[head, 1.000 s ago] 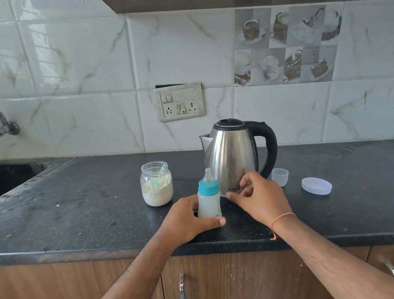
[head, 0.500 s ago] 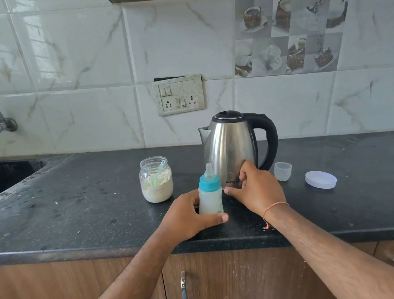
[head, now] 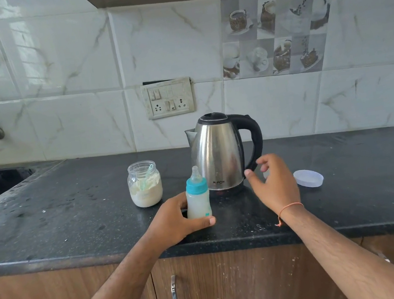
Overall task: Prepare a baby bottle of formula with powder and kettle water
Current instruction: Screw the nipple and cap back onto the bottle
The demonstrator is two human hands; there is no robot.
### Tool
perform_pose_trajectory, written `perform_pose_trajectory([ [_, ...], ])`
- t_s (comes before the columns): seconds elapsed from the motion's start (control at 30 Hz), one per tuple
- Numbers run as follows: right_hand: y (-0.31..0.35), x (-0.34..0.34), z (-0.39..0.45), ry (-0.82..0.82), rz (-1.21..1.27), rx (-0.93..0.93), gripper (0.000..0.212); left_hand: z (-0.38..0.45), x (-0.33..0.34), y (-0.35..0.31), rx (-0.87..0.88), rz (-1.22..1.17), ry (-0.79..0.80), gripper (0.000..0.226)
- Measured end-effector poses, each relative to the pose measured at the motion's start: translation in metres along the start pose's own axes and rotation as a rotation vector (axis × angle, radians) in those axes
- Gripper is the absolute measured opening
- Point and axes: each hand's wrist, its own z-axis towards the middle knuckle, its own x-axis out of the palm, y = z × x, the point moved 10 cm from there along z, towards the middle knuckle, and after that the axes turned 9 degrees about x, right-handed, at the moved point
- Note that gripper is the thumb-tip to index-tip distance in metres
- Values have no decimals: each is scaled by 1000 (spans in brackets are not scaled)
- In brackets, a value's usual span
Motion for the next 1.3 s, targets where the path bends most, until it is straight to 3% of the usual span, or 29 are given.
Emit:
perform_pose_trajectory([
  [0.1,-29,-16,14,-40,66,109,55,2,-4,7,0,21,-39,75],
  [0.27,-59,-5,27,103,46,247,89,1,-6,9,-29,3,-33,69],
  [0.4,-70,4,35,167,64,340,106,1,-4,13,-28,-87,13,81],
  [0.6,-80,9,41,183,27,360,93,2,2,7,-47,-161,76,93],
  [0.7,-81,9,41,174,55,356,91,6,-2,1,-82,-99,-11,100],
  [0.87,-75,4,33,169,158,344,73,12,-2,-4,-85,-157,-47,81],
  [1.0,-63,-3,22,159,313,297,54,16,8,-8,-74,-277,90,67],
  [1.17,-47,2,7,277,405,236,50,25,18,-9,-55,-280,172,61],
  [1.3,-27,10,-12,430,537,208,49,32,21,-10,-34,-216,133,75],
])
